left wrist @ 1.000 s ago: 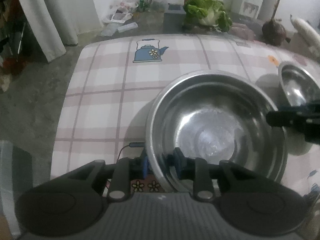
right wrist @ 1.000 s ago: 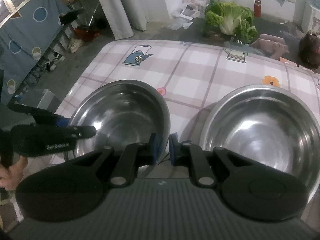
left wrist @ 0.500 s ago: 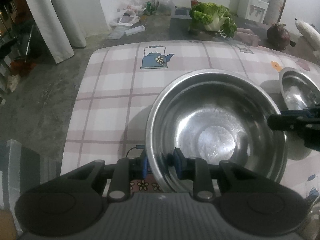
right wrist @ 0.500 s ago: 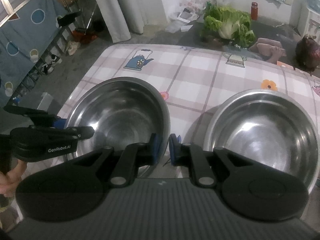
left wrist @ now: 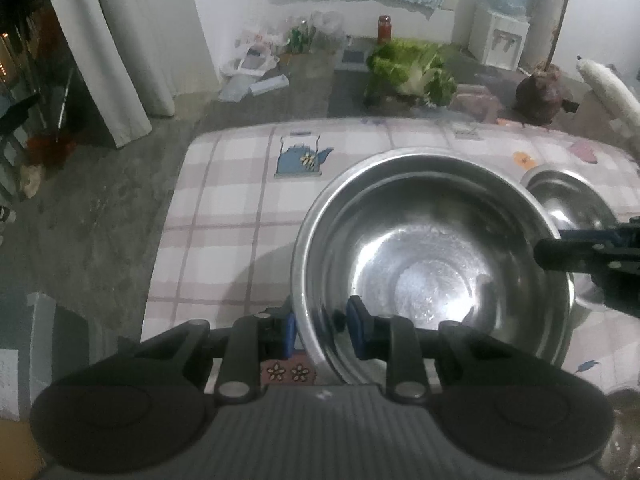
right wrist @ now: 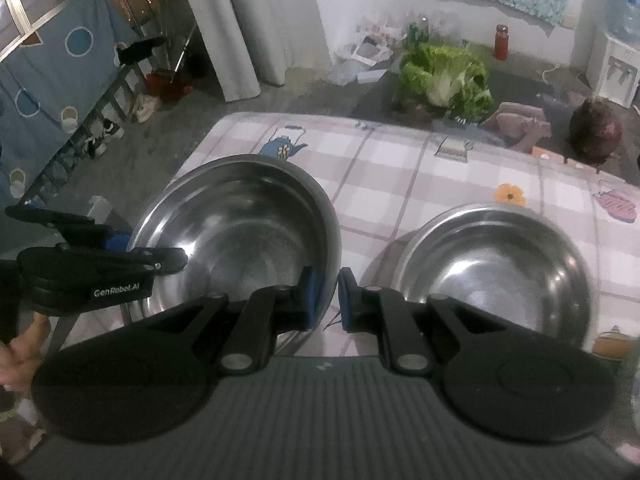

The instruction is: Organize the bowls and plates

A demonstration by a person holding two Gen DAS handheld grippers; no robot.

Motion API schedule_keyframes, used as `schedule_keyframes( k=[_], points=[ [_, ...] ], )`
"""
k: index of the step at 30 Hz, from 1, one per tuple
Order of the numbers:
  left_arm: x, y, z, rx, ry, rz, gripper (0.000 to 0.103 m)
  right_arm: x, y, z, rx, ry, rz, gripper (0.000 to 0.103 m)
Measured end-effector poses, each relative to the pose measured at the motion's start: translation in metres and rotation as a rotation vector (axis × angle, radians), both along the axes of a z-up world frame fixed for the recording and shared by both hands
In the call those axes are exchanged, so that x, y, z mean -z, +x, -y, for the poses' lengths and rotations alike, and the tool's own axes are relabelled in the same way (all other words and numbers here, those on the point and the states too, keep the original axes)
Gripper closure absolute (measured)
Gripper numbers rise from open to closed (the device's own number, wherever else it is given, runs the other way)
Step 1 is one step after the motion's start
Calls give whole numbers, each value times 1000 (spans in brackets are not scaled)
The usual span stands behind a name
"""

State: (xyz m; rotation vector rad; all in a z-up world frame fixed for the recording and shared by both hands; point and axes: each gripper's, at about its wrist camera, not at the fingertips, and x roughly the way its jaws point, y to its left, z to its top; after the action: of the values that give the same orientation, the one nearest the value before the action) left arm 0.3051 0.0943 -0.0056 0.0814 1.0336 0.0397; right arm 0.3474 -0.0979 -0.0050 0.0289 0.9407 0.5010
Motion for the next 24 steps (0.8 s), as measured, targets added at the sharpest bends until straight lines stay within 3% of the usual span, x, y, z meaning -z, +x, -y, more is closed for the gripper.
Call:
schedule_keyframes(
  k=[12, 18, 24],
  points=[
    [-36, 0, 68, 114, 1, 60, 76, -30, -18, 69, 107, 17, 15, 91],
    [-25, 15, 117, 182, -25, 42, 76, -26, -20, 120, 186, -20, 12, 91],
    [-5, 34, 158, 242, -20, 25, 74, -2, -9, 159, 244, -53, -10, 89]
  ],
)
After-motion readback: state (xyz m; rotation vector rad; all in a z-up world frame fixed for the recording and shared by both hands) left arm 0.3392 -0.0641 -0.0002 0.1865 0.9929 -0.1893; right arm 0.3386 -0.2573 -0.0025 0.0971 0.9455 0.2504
